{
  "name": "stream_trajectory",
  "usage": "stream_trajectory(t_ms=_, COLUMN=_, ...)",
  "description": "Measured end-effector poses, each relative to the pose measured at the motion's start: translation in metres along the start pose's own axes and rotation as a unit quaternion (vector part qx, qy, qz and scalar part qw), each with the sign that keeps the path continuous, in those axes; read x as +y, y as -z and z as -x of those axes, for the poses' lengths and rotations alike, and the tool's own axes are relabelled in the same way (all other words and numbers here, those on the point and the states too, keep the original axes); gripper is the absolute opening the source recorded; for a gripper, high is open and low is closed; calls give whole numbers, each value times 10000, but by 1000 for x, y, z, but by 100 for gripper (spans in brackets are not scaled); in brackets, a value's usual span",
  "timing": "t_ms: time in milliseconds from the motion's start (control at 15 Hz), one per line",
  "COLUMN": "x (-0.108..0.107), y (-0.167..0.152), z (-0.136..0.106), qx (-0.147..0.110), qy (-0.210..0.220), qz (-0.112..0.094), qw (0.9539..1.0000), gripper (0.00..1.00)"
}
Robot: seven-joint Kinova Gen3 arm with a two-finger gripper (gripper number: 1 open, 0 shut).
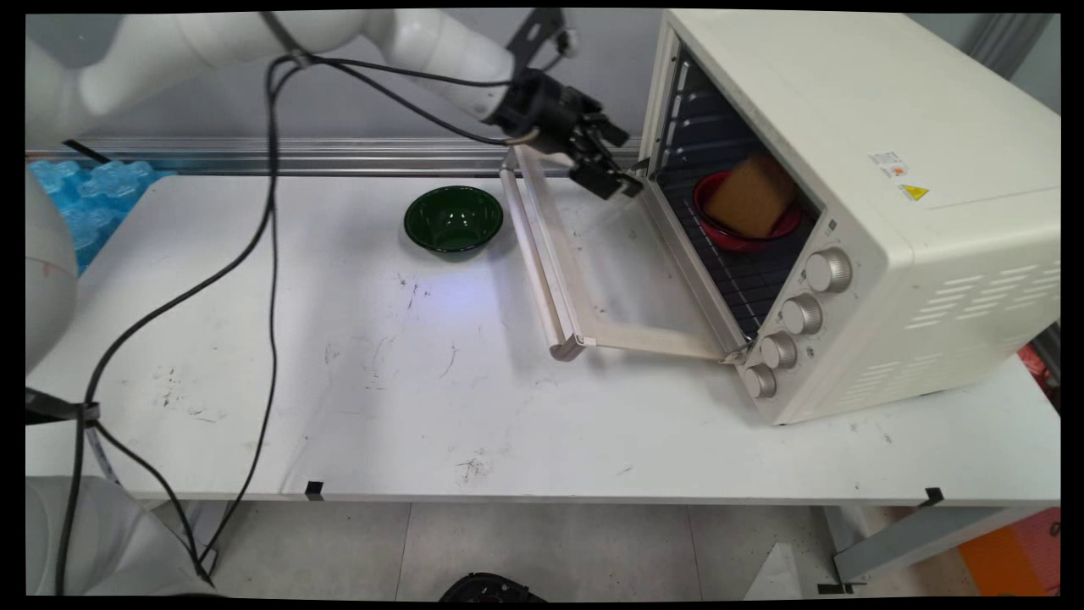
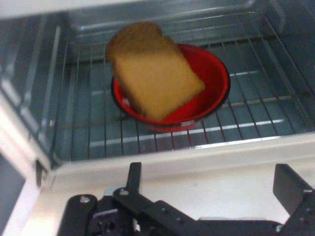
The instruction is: Close the oven
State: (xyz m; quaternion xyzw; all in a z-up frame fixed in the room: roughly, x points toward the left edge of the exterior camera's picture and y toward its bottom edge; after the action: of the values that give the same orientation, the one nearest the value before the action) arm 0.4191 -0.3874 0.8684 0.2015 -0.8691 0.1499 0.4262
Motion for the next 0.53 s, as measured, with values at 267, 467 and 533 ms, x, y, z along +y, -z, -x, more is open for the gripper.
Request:
stream_trajectory(t_ms=267, x=3, y=40, z=19, qx=-42, qy=535, qz=-49, qw=9985, gripper=100)
stream_trajectory(t_ms=467, x=5, y=61, z=31, qx=-77, qy=780, qz=-66, qw=9969, gripper=100)
stream_trajectory(t_ms=533, x=5, y=67, z=34, qx=-90, qy=846, qz=-70, qw=9963, gripper=100)
